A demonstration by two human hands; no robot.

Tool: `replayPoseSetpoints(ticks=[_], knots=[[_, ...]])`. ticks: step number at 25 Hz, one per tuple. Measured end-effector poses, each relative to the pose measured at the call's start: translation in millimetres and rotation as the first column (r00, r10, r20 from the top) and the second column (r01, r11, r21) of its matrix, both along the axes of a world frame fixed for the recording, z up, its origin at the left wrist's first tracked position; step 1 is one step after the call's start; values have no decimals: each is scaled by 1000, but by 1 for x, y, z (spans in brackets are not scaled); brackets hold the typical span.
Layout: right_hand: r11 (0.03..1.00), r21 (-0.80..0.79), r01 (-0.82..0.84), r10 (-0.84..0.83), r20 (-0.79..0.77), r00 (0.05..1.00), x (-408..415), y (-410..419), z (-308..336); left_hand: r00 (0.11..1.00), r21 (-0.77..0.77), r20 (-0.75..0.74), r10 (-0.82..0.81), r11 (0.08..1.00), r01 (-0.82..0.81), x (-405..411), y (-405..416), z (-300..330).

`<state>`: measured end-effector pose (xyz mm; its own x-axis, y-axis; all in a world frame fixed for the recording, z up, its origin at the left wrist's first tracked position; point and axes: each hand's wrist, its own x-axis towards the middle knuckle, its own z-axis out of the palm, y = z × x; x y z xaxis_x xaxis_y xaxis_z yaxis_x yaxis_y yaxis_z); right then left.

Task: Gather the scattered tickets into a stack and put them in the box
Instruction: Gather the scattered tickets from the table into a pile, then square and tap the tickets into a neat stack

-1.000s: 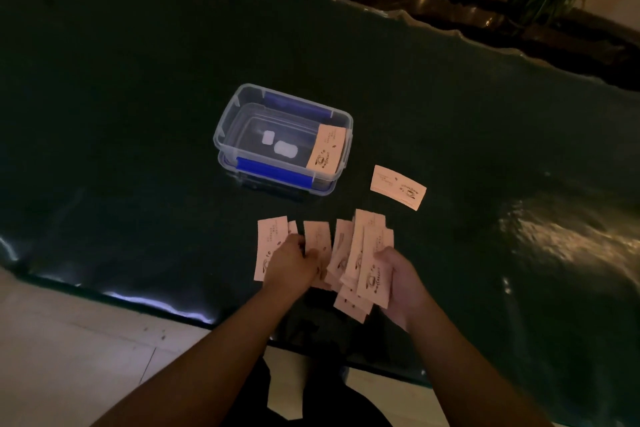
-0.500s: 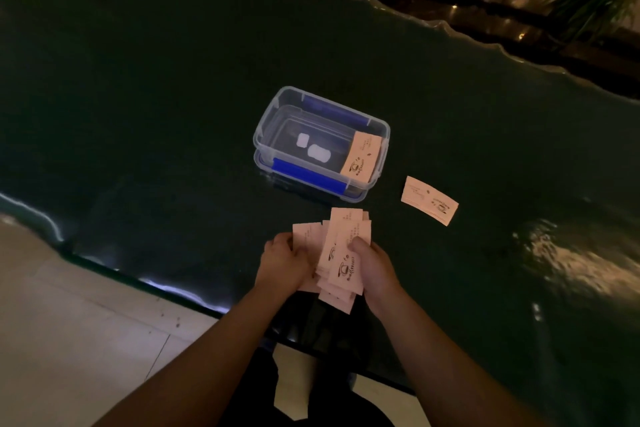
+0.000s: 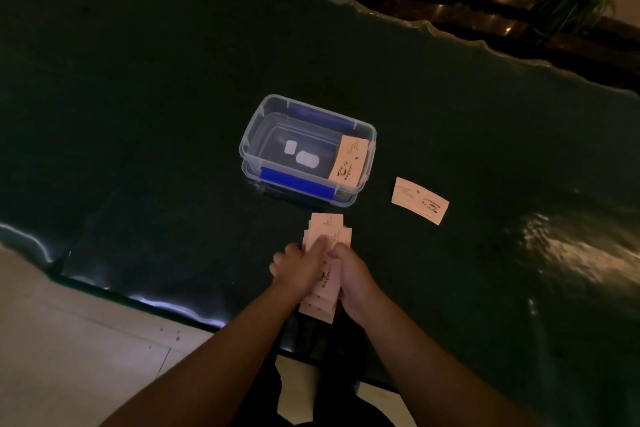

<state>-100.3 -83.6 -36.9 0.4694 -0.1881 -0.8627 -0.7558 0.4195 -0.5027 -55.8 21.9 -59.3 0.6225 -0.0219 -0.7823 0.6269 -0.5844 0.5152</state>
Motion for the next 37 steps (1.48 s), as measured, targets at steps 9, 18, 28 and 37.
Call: replayPoseSetpoints(ticks=[9, 18, 28, 37], knots=[[997, 69, 45, -52, 109, 993, -10, -22, 8, 976, -412, -215, 33, 903, -121, -2, -16, 19], [988, -99, -116, 140, 283, 949, -38, -139, 60, 990, -617, -131, 44, 778, -116, -4, -98, 61], [911, 233, 340, -408, 397, 822, -72, -203, 57, 887, -754, -315, 338, 479, -450, -27, -181, 72], [908, 51, 417, -414, 278, 867, -22, -234, 30, 915, -690, -279, 292, 602, -402, 9, -194, 53]])
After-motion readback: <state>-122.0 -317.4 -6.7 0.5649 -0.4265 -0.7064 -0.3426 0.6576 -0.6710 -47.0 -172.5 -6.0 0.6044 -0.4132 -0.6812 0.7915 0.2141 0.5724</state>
